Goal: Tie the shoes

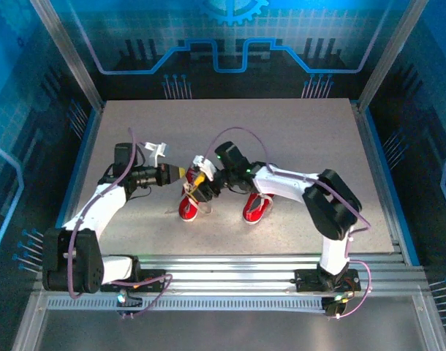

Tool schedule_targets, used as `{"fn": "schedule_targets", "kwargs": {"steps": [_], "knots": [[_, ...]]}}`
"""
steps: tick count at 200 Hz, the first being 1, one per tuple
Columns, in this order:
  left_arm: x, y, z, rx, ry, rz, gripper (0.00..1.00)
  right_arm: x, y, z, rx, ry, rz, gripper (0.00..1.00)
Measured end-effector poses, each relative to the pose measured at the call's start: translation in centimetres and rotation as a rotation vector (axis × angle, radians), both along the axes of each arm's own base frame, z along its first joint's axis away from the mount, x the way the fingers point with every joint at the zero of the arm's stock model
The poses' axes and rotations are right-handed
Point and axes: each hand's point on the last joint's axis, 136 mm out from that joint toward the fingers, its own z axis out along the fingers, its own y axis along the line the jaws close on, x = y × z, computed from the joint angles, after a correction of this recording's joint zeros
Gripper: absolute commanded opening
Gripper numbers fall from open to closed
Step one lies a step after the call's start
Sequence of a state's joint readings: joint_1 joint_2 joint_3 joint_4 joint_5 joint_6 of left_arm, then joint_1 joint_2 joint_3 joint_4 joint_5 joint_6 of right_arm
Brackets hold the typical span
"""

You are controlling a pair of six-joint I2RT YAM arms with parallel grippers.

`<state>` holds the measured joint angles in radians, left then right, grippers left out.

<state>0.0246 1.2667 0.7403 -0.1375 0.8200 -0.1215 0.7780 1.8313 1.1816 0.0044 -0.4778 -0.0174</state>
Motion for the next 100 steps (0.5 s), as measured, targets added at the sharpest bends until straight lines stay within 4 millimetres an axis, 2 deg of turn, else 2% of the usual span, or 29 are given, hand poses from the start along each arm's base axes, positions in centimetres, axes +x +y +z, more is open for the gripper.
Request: {"fn": "schedule_targets", "kwargs": {"steps": [22, 53, 76, 100], "knots": [[0.3, 0.4, 0.3, 0.000, -0.005, 0.011, 0.00, -1.6, -1.6, -2.4, -0.074, 0.024, -0.029, 0.55], [0.3, 0.4, 0.4, 0.000, -0.006, 0.012, 0.00, -3.2, -1.2, -6.2, -0.193, 0.036, -0.030, 0.56], [0.3, 0.4, 0.4, 0.000, -0.005, 0.012, 0.00, -2.4, -0.9, -8.6, -0.285, 0.027, -0.066, 0.47], [0.2, 0.4, 0.3, 0.000, 0.003, 0.012, 0.00, -1.1, -1.9, -10.3, -0.370, 0.005, -0.128, 0.38]]}}
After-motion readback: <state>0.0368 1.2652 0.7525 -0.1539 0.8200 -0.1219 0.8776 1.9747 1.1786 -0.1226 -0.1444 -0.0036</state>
